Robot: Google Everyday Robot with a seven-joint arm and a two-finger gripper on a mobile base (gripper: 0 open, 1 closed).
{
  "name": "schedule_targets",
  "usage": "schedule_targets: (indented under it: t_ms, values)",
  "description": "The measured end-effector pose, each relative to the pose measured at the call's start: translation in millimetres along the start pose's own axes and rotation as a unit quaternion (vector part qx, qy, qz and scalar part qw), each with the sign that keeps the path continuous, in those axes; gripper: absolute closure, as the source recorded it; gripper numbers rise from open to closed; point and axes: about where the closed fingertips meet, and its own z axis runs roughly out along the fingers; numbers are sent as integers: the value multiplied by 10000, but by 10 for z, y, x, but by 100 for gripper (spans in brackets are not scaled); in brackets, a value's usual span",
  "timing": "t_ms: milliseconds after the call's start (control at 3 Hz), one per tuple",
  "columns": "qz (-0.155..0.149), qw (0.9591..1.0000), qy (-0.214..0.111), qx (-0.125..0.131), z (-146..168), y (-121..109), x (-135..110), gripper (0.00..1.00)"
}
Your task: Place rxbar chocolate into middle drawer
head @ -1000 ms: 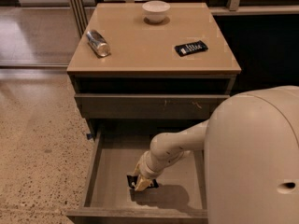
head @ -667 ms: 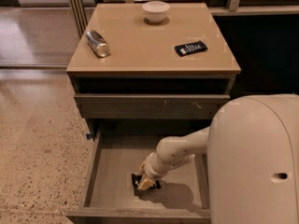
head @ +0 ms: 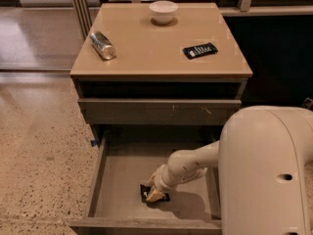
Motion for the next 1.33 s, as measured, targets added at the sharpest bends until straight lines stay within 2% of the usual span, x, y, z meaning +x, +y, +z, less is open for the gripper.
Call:
schedule_targets:
  t_ms: [1000, 1333]
  values:
    - [0, 10000, 0, -1, 1, 1, 0, 12]
    - [0, 10000, 0, -1, 1, 1, 0, 0]
